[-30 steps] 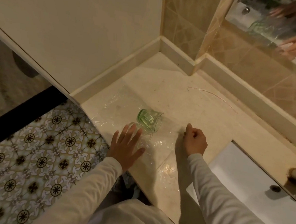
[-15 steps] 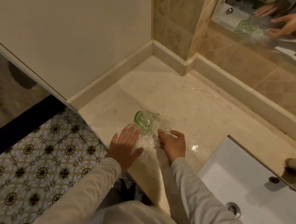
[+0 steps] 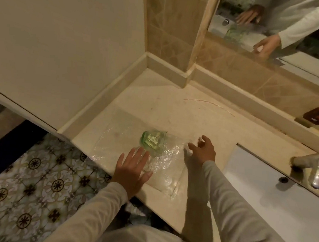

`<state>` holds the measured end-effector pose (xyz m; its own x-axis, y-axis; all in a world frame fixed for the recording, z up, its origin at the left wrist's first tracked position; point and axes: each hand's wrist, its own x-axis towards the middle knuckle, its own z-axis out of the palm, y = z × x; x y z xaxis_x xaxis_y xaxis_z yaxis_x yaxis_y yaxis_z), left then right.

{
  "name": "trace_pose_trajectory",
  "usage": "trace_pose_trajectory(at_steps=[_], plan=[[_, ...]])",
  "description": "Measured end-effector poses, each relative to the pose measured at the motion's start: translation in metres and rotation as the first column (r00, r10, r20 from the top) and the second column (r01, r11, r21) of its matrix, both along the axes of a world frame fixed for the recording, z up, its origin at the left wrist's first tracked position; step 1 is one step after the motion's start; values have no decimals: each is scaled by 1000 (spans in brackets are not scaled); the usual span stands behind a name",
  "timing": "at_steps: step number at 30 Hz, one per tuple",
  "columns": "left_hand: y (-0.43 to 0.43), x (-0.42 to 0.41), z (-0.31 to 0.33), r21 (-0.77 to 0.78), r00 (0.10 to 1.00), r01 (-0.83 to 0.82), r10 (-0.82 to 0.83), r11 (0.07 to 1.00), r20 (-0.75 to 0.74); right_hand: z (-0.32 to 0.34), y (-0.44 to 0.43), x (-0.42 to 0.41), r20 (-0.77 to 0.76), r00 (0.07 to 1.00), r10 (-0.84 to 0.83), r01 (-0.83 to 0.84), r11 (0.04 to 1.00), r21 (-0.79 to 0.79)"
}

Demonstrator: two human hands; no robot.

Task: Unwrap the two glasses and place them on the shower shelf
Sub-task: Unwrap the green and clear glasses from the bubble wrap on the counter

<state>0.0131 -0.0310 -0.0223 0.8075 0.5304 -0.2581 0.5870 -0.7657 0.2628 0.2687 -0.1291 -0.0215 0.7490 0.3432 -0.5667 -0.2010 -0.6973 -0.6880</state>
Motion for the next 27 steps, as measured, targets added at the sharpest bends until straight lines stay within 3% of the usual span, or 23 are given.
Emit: trace_pose_trajectory(at_steps=[5,8,11,13,16,19,22,27], plan=[[9,0,-4,24,984,111,-113,994,137,4,10,5,0,999,-51,51,997,-53],[11,4,-8,44,970,159,-164,986,179,7,15,10,116,988,-104,115,989,-90],[15,4,-8,39,972,168,-173,985,161,8,15,7,204,944,-260,280,957,-77],[19,2,-8,42,971,185,-190,982,147,8,12,-3,108,962,-250,261,961,-93],[25,-2,-7,9,970,207,-207,978,130,18,6,-36,-176,970,-165,166,986,-9],[34,-2,-7,-46,978,202,-199,978,62,17,-2,-65,-124,968,-216,223,974,45],[40,0,-5,-66,973,231,-232,971,-9,23,-2,-81,-216,971,-102,127,986,107],[51,-7,2,-91,965,263,-263,961,11,51,9,-103,-208,962,-175,247,883,400]])
